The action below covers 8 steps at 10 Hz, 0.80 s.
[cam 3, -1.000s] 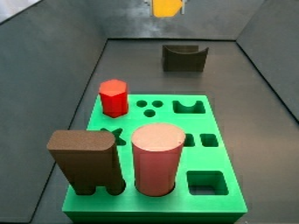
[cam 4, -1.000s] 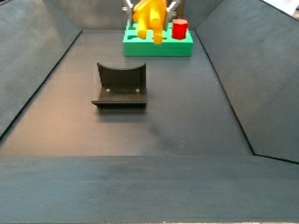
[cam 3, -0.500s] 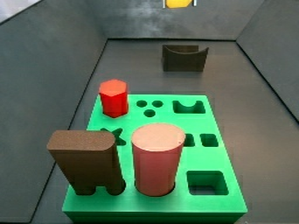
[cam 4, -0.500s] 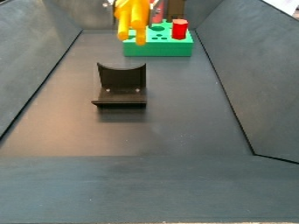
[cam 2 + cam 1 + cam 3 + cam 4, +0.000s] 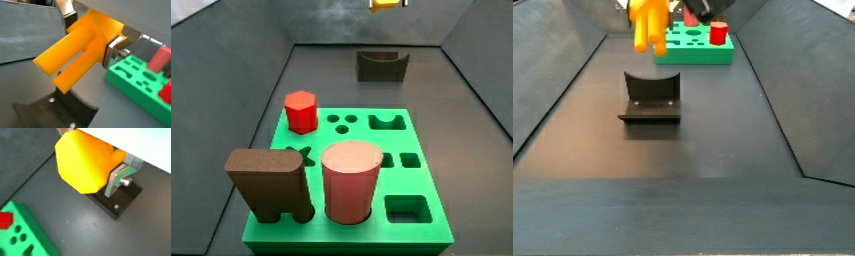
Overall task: Pick up the 3 prong object. Move up. Rotate the 3 prong object. Place the 3 prong object on the fixture. Regrasp the 3 prong object. Move to above the board. Insert the 3 prong object.
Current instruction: Place the 3 prong object on the fixture.
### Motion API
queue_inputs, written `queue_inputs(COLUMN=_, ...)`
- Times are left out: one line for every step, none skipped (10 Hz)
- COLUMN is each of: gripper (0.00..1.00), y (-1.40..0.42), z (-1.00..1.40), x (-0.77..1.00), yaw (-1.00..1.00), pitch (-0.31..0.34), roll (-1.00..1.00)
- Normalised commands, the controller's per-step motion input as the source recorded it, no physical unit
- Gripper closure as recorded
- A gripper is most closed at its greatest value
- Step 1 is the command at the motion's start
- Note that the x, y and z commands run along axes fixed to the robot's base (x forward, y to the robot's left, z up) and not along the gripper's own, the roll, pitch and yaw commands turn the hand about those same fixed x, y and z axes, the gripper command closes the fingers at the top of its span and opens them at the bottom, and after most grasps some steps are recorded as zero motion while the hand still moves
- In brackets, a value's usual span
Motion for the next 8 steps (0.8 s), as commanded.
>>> queue_inputs(gripper=1.0, y=0.05, z=0.0, x=0.05, yaw=-0.12, pitch=0.095, roll=-0.65)
queue_inputs(gripper=1.0, y=0.04, z=-0.01, x=0.06, yaw=-0.12, pitch=0.073, roll=-0.47)
queue_inputs(gripper=1.0, y=0.03, z=-0.01, x=0.07, yaw=-0.11, pitch=0.062, roll=-0.31)
queue_inputs(gripper=1.0, y=0.03, z=0.0, x=0.06, yaw=-0.1, pitch=0.051, roll=-0.22)
queue_inputs(gripper=1.0, y=0.13, z=-1.0, x=0.13, yaw=-0.02, pitch=0.204, roll=-1.0)
queue_inputs(gripper=1.0, y=0.14, z=-1.0, x=0.13, yaw=-0.04, pitch=0.198, roll=-1.0)
queue_inputs(gripper=1.0, y=0.14, z=-1.0, x=0.14, yaw=-0.08, pitch=0.229, roll=-1.0)
queue_inputs(gripper=1.0, y=0.14, z=-1.0, x=0.15, yaw=-0.12, pitch=0.229, roll=-0.89)
